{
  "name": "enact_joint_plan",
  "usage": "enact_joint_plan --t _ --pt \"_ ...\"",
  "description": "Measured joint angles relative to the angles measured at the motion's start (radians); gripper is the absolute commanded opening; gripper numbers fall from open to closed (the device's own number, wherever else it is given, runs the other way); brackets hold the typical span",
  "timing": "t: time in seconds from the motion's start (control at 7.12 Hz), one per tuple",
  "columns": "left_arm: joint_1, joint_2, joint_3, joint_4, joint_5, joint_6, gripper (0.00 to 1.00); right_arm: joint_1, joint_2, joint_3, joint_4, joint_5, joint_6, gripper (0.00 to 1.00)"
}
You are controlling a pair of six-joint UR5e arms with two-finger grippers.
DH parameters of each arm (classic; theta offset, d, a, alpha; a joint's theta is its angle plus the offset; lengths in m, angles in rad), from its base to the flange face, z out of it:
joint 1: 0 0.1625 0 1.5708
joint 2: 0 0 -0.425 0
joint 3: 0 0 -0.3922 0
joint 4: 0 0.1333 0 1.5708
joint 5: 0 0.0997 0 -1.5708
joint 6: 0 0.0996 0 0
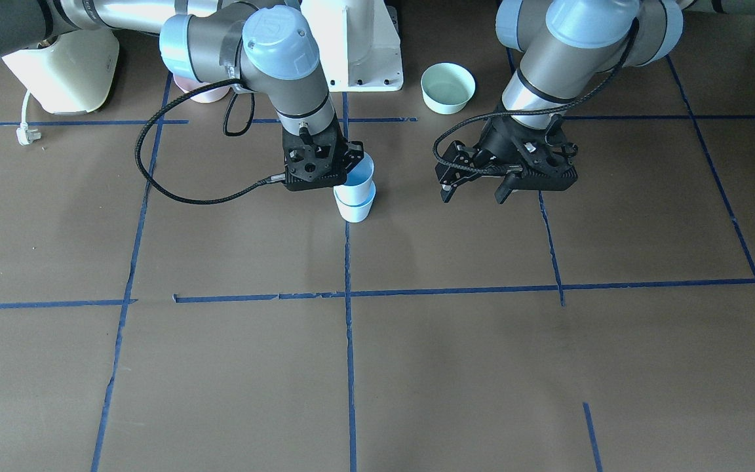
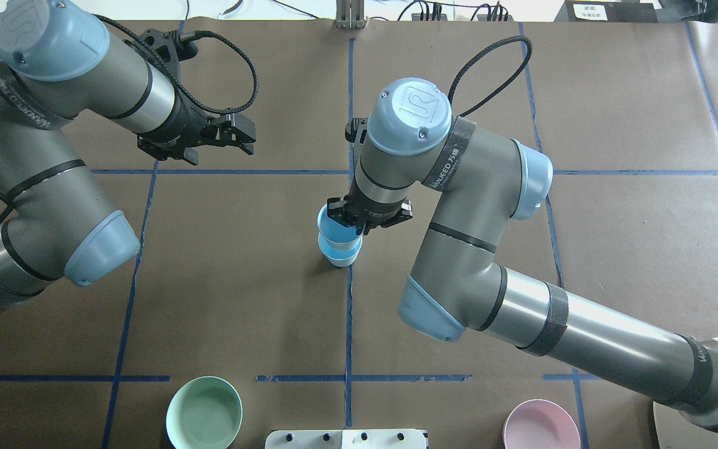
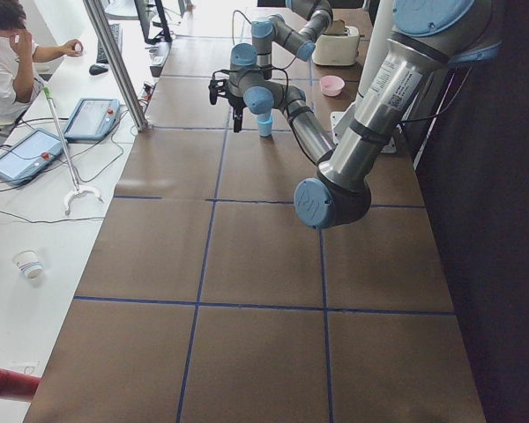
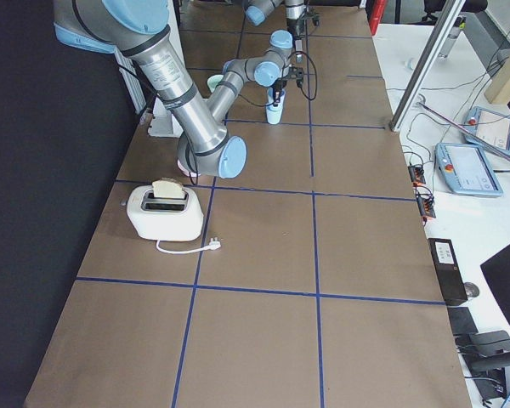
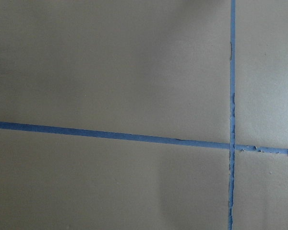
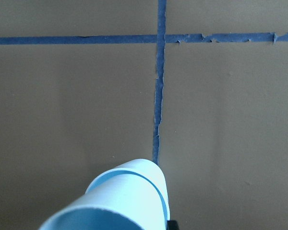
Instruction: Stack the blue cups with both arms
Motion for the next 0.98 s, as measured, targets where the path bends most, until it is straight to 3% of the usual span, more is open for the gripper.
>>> enact_joint_plan --t 0.42,0.7,0.98 --pt "-0.004 0.021 -0.002 -0.011 -0.001 0.005 1.0 0.011 -0.026 0.038 0.0 0.0 -0.008 1.0" --pt "-0.035 0.136 -0.006 -0.075 -0.003 0.13 1.0 0.113 -0.194 0.196 0.003 0.048 -0.071 1.0" --pt "-0.146 0.268 0.005 -0.086 -0.021 0.416 1.0 0.31 -0.373 0.255 0.004 0.182 -0.302 1.0"
